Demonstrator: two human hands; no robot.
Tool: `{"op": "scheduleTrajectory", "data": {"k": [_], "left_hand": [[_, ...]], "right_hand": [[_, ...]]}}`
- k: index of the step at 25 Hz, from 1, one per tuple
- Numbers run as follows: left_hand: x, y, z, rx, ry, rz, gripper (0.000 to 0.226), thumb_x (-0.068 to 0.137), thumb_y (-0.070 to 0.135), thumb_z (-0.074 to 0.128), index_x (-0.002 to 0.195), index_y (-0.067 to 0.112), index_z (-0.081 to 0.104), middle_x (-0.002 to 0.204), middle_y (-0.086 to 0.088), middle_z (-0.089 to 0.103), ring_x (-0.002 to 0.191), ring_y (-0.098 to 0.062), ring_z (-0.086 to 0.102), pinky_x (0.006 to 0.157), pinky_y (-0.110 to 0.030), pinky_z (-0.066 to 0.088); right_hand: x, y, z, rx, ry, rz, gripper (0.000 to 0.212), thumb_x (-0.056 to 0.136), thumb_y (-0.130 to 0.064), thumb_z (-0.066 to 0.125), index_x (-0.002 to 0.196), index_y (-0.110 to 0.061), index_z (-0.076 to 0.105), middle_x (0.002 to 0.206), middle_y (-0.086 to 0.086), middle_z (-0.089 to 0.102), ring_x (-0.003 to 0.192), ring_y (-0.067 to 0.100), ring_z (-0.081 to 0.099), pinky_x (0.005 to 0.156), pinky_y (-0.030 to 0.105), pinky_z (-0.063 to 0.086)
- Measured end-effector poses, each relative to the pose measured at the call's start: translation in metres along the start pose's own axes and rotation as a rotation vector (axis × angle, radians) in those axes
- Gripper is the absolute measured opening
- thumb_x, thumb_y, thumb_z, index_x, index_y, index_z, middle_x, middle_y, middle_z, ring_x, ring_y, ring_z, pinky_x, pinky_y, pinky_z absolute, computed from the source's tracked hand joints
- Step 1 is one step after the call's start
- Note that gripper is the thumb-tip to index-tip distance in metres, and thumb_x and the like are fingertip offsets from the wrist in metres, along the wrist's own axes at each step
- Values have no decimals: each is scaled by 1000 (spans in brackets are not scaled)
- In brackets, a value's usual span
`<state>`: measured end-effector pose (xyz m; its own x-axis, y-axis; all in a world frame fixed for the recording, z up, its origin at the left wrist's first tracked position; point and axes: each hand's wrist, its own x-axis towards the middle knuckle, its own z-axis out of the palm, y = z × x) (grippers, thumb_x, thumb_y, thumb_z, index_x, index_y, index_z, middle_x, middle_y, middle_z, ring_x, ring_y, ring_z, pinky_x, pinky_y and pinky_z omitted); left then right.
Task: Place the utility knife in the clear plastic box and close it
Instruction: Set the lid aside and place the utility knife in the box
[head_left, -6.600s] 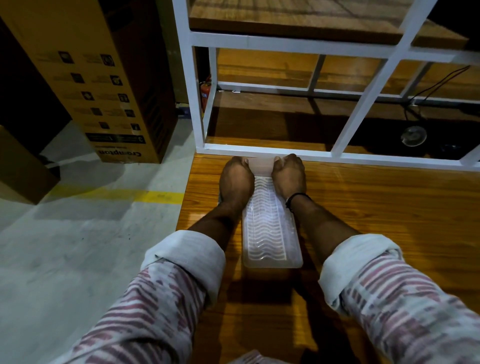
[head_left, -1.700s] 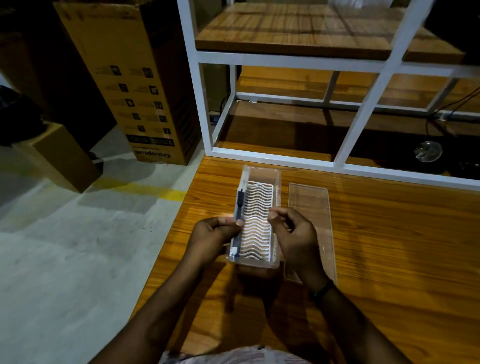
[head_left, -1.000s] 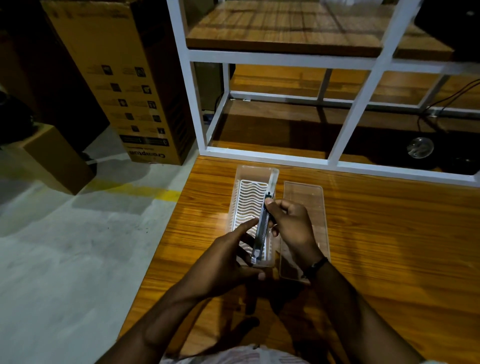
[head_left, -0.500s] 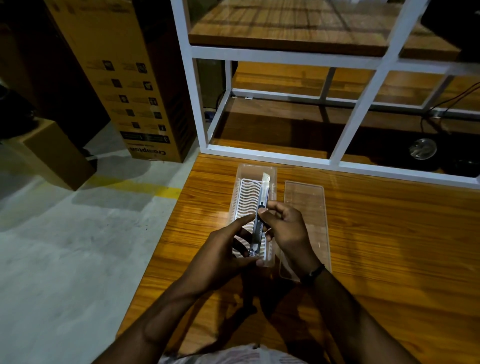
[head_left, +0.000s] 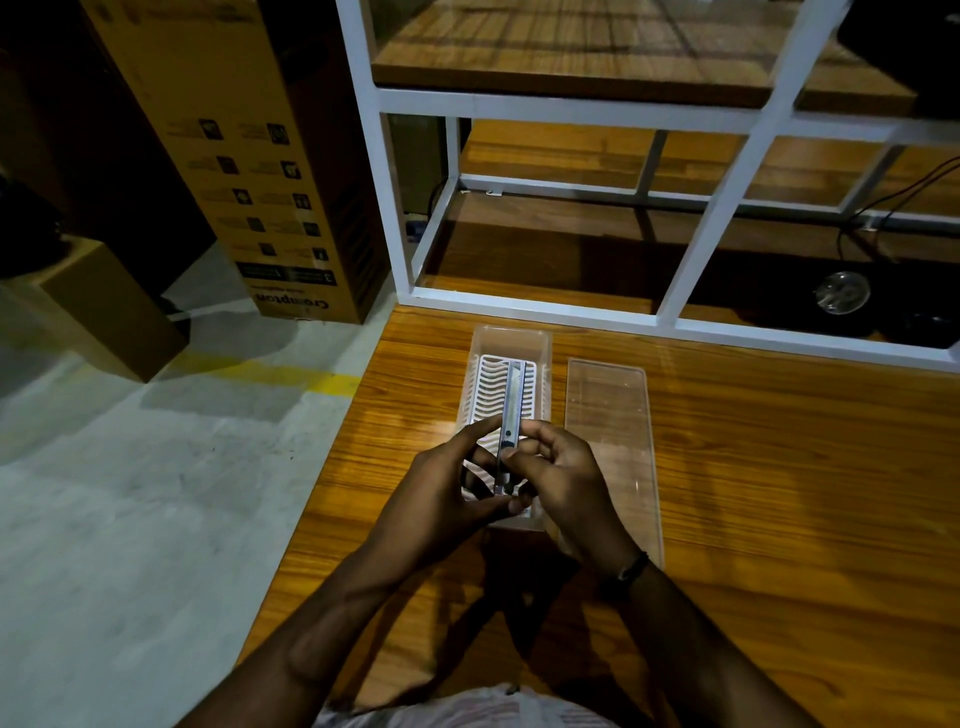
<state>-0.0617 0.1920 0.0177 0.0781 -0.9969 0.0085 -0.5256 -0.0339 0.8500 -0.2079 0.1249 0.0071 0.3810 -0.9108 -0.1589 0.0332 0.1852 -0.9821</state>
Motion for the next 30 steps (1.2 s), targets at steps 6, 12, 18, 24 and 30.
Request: {"op": "scheduleTrajectory", "data": {"k": [6, 12, 18, 24, 30], "left_hand": [[2, -5, 0, 67, 7, -34, 94, 68, 30, 93, 148, 40, 44, 107, 11, 70, 91, -4, 68, 72, -16, 55], [6, -6, -4, 271, 183, -98, 64, 83, 29, 80, 142, 27, 56, 136, -5, 53, 126, -26, 51, 105, -42, 48], [14, -18, -18, 383, 317, -236, 45, 93, 23, 63, 138, 26, 60, 138, -7, 55, 117, -29, 61, 97, -41, 53], [12, -31, -23, 209, 256, -292, 42, 89, 19, 71, 130, 24, 66, 120, -1, 71, 95, -20, 72, 83, -40, 61], [11, -35, -24, 107, 216, -314, 35, 92, 17, 67, 126, 24, 68, 94, 11, 71, 82, -16, 74, 72, -37, 62]], "right_hand": [[-1, -3, 0, -83, -1, 14, 27, 83, -13, 69, 109, -21, 72, 85, 8, 74, 80, 26, 73, 59, 33, 53], [19, -16, 10, -738, 52, -160, 52, 80, -8, 61, 131, -20, 58, 114, -2, 73, 101, 12, 67, 85, 20, 52], [39, -18, 36, -1006, 27, -180, 59, 82, -9, 59, 140, -10, 45, 122, 15, 66, 107, 34, 64, 84, 35, 55], [53, -8, 54, -996, 54, -3, 35, 78, -2, 61, 113, -4, 59, 113, 21, 65, 103, 39, 63, 74, 33, 50], [57, 2, 57, -1156, 48, 97, 27, 78, -4, 62, 105, -3, 63, 114, 24, 60, 97, 41, 64, 69, 32, 47]]}}
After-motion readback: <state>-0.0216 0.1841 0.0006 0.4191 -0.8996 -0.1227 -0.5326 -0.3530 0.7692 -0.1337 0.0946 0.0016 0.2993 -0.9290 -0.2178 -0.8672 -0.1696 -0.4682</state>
